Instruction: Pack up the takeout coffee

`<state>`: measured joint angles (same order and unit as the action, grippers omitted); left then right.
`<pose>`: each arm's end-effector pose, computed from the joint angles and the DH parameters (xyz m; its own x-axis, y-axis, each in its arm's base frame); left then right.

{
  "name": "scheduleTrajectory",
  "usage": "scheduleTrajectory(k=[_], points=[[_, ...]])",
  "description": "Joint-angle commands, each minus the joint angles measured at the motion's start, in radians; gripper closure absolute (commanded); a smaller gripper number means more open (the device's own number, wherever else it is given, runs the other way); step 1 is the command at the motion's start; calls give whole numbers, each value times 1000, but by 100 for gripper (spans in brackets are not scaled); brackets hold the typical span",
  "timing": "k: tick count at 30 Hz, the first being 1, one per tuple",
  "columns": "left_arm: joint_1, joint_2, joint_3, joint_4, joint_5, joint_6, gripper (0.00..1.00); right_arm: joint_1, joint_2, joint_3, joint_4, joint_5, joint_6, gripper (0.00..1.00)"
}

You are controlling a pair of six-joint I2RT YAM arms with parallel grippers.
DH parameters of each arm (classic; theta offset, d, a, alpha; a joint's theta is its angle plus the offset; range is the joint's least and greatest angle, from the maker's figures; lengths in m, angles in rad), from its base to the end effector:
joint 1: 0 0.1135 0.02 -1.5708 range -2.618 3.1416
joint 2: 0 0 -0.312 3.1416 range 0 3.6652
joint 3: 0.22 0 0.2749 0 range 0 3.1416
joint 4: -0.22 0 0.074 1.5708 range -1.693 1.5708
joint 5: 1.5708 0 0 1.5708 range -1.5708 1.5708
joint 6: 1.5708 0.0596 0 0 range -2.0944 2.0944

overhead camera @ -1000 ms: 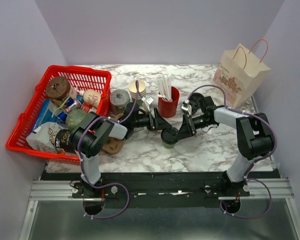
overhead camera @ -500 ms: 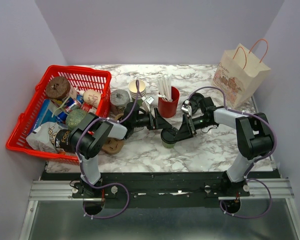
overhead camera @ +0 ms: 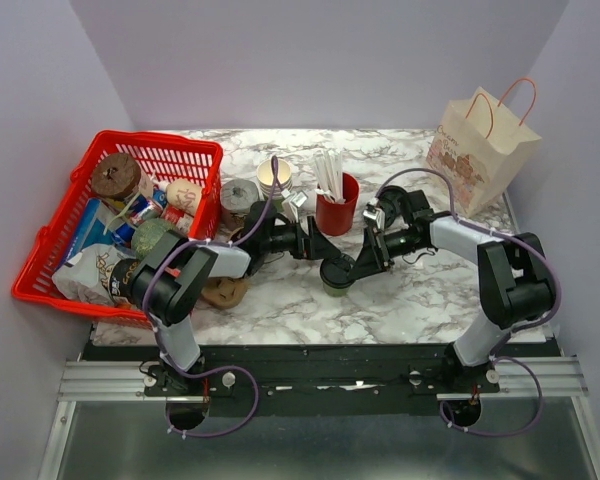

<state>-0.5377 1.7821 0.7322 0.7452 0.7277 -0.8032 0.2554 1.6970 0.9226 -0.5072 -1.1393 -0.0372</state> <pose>0.3095 -0.2307 0.1802 -0.8463 -0.1209 -0.5188 0.4586 0.3302 -0.8250 0.2971 0.1335 0.1835 -0.9135 -0.2546 -0.3174 -0.3905 0.3300 0.8594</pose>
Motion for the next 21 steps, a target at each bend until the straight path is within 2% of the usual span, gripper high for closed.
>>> scheduleTrajectory(k=[1, 7, 18, 21], points=[[7, -13, 19, -210, 39, 113, 5, 5, -40, 42, 32, 112, -85, 9], [5, -104, 65, -337, 73, 183, 2, 2, -69, 136, -74, 124, -167, 0], [19, -236, 88, -486, 65, 315, 2, 2, -195, 180, -194, 226, -337, 0], [21, -315, 93, -595, 79, 433, 2, 2, -249, 188, -257, 265, -430, 0]])
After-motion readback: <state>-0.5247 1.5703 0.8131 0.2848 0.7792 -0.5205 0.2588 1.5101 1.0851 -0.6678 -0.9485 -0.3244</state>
